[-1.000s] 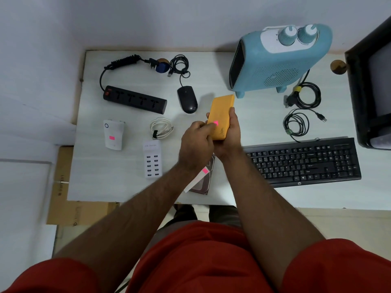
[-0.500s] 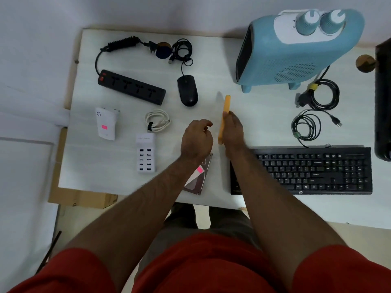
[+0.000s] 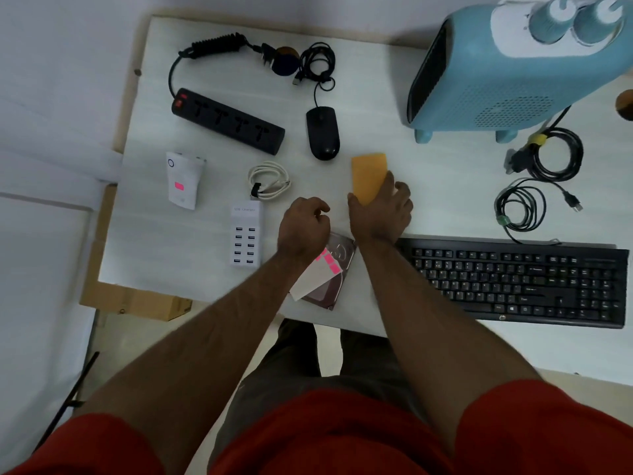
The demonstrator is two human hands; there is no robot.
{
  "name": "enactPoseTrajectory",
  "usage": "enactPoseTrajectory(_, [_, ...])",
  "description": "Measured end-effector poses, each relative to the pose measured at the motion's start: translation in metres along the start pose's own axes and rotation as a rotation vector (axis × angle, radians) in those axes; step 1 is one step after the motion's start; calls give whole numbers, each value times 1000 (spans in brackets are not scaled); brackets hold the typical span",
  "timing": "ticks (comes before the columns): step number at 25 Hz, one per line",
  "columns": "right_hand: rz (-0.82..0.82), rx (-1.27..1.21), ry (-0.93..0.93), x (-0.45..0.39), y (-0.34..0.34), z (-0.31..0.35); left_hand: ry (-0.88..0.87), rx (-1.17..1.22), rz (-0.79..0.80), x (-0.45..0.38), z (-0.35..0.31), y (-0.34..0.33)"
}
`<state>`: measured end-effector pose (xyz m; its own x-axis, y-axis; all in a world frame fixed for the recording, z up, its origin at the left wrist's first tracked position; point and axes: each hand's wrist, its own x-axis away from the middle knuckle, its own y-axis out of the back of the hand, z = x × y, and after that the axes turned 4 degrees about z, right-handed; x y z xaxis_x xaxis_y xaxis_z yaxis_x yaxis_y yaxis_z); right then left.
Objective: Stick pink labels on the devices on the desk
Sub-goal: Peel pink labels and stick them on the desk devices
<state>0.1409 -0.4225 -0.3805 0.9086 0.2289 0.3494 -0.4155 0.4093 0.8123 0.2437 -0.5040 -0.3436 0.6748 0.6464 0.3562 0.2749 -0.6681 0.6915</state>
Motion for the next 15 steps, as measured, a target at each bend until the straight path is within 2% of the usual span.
enactPoseTrajectory(2, [-88,-92,86,36,-2,-3,-4,1,42,12,9,5])
enactPoseTrajectory(4, [24,-142,137,68,-6,-12,25,-20,86,24,21,8])
enactPoseTrajectory(6, [188,-86,99,88,-10,-18,45,-77,112,34,36,10])
enactPoseTrajectory(7, [207,-28,83,94,-12,-20,45,-123,140,38,42,10])
enactPoseTrajectory(11, [109,146,123,103,-20,-22,17,-275,233,43,54,8])
enactPoseTrajectory(15, [28,143,131,108,-31,-22,78,-176,202,46,60,8])
